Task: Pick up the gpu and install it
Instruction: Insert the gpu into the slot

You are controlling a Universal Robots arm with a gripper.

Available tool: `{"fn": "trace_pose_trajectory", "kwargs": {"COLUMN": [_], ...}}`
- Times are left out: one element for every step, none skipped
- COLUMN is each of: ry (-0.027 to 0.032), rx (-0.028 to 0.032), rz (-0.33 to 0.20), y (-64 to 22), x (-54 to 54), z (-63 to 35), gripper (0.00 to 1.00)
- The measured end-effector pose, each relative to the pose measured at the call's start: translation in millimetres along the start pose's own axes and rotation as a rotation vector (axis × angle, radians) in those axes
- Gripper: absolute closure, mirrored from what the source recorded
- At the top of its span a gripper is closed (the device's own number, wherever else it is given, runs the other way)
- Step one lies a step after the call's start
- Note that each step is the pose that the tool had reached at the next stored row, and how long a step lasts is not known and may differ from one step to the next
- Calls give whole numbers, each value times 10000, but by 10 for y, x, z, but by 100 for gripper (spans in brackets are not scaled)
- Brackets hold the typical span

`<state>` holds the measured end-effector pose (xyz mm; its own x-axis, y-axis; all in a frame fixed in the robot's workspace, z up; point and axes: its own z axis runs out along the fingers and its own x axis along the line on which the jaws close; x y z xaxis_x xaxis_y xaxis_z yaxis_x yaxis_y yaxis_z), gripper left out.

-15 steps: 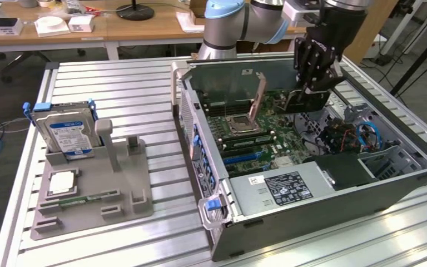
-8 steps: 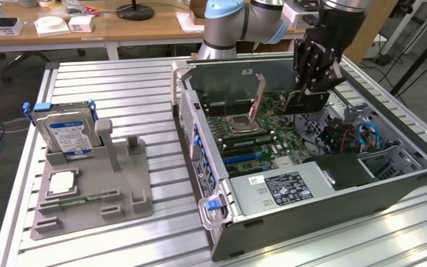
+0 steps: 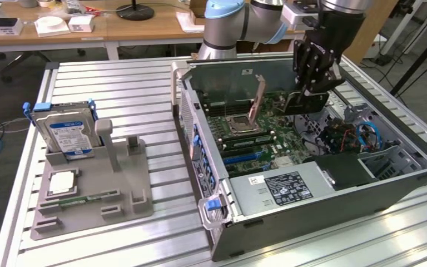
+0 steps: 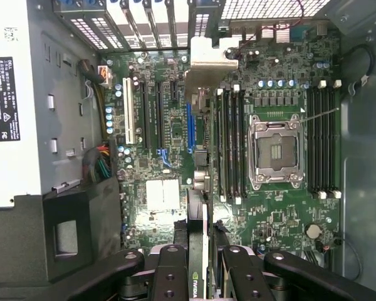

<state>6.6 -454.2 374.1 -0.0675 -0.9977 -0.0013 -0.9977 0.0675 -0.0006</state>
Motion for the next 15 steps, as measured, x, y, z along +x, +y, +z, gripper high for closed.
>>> {"fn": "trace_pose_trajectory", "kwargs": {"ry": [0, 1, -1, -1, -1, -1, 0, -1, -1, 0, -1, -1, -1, -1, 0], "rx": [0, 0, 0, 0, 0, 0, 0, 0, 0, 0, 0, 0, 0, 0, 0], "rz": [-2, -4, -6, -7, -9, -11, -13, -15, -17, -18, -20, -22, -23, -26, -27], "y": [0, 0, 0, 0, 0, 0, 0, 0, 0, 0, 0, 0, 0, 0, 0], "x": [0, 0, 0, 0, 0, 0, 0, 0, 0, 0, 0, 0, 0, 0, 0], "z": [1, 3, 6, 8, 10, 13, 15, 18, 21, 24, 27, 30, 34, 38, 41], "gripper": [74, 74, 74, 74, 74, 74, 74, 74, 74, 74, 74, 74, 74, 74, 74]}}
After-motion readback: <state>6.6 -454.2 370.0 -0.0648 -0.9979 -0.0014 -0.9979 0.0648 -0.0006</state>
